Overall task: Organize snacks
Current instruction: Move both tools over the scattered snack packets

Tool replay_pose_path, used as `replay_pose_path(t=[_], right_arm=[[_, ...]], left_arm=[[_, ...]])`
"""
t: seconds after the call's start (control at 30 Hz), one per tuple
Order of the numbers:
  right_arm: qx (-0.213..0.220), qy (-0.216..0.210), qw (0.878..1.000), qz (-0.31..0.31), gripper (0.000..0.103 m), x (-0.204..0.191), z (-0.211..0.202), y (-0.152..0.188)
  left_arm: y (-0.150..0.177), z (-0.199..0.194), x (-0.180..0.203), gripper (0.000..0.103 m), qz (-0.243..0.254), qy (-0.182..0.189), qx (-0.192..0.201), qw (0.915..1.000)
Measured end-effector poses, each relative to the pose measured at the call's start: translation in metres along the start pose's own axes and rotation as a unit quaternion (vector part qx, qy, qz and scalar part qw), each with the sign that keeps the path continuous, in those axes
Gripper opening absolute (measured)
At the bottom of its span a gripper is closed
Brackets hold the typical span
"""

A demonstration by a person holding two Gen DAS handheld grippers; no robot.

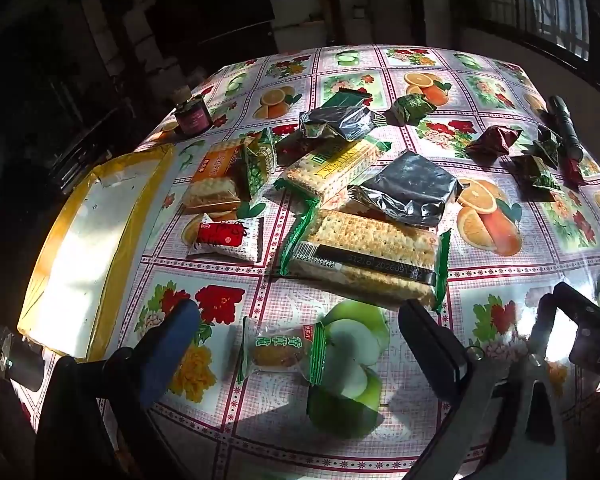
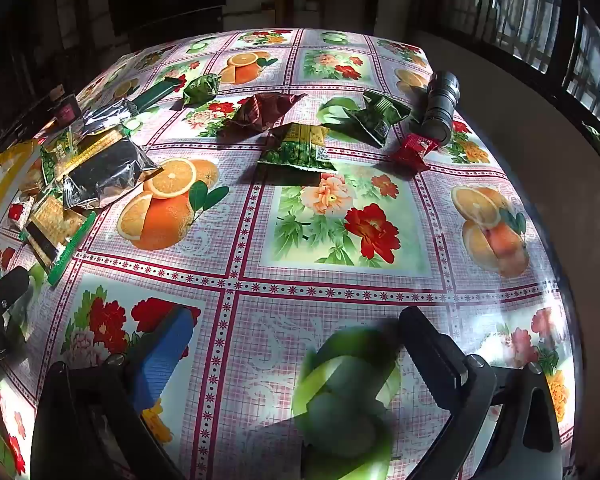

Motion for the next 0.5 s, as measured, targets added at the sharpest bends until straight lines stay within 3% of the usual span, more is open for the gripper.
replay_pose_path(t=[0.2,0.4,0.47,0.5], right_arm=[[0.000,-0.001,1.000,0.002,0.102,0.001,0.000,0.000],[-0.002,0.000,1.000,0.017,0.102,-0.002,-0.008,0.001],[0.012,-0.048,0.997,0.060,0.102,-0.004,-0.022,-0.002],[0.009,-0.113,0.989,0.100,0.102,-0.004,-0.025,-0.002]], left_arm=[[-0.011,-0.016,-0.018,0.100,-0.033,0.076,-0.014,0.9965],[-0.030,-0.035,-0.044,0.100,-0.044,0.127,0.009,0.9909],[-0.033,-0.044,-0.055,0.100,-0.054,0.142,0.028,0.9880],[-0.035,-0.049,-0.060,0.100,-0.058,0.147,0.039,0.9866]])
Point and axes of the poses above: each gripper's, at about its wrist camera, not at the fingertips, and z roughly the way its jaws point, x to its right, y to its underside, the point moved 3 cm from there along z, roughly the way its jaws point, and after that the axes turned 3 degrees about x, right-handed, at the moved point
